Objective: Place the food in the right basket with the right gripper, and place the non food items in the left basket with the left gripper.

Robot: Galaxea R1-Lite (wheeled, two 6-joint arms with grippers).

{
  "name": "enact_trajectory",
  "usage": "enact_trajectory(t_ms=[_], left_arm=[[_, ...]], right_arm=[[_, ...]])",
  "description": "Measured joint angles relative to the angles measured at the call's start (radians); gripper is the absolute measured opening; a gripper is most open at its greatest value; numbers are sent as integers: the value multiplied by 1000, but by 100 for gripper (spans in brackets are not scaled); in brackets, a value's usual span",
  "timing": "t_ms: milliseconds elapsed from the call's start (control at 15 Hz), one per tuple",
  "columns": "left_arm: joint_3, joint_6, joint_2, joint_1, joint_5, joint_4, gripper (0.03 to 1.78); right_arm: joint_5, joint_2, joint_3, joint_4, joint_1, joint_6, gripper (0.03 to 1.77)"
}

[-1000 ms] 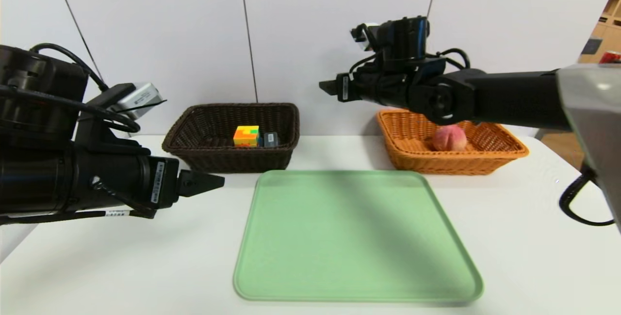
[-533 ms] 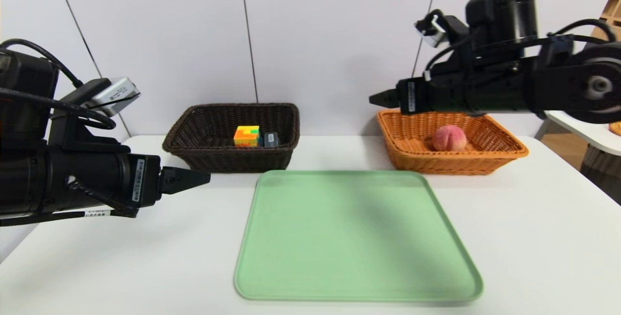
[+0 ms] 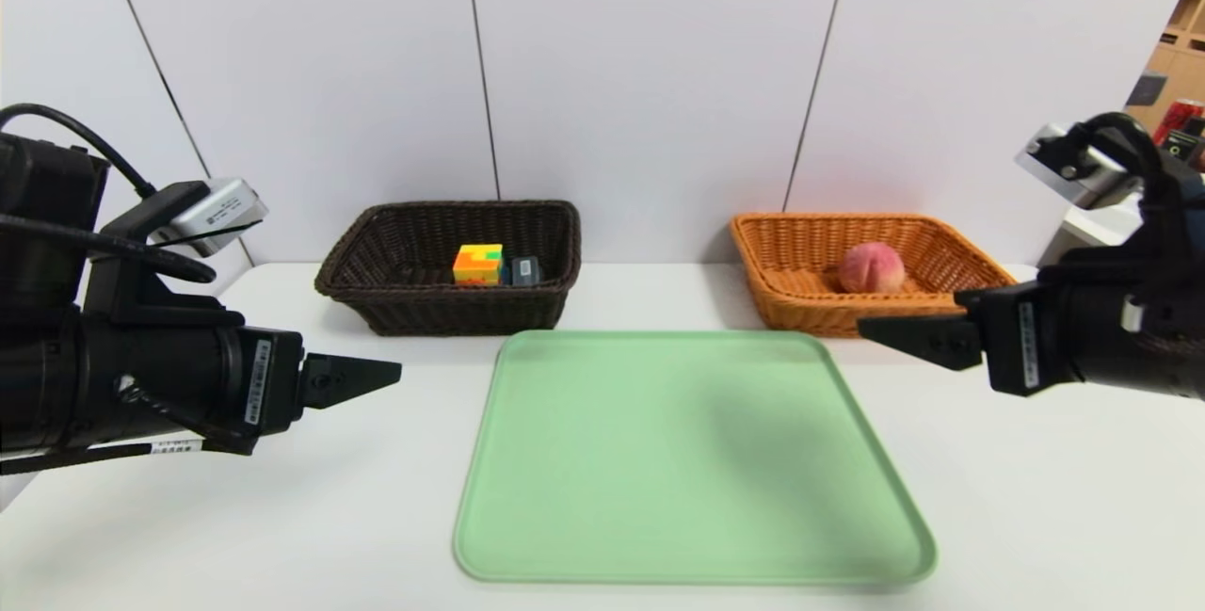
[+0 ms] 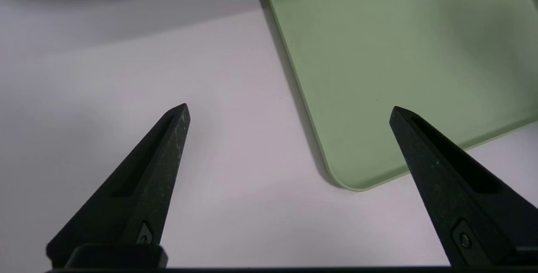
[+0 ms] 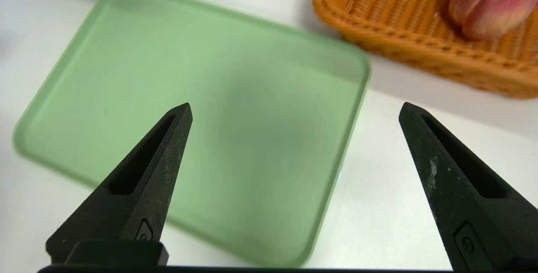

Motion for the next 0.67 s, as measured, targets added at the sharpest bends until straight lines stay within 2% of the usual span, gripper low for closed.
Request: enact_trajectory(t_ms=[200, 533, 667], left_arm=[[39, 4, -45, -3, -1, 6, 169], [137, 20, -163, -5, 4, 10, 169], [197, 31, -221, -5, 43, 9, 169]], right_arm=[[25, -131, 82, 61, 6, 0, 169], [20, -339, 217, 91, 4, -1, 169], [19, -428, 258, 123, -1, -2, 169]])
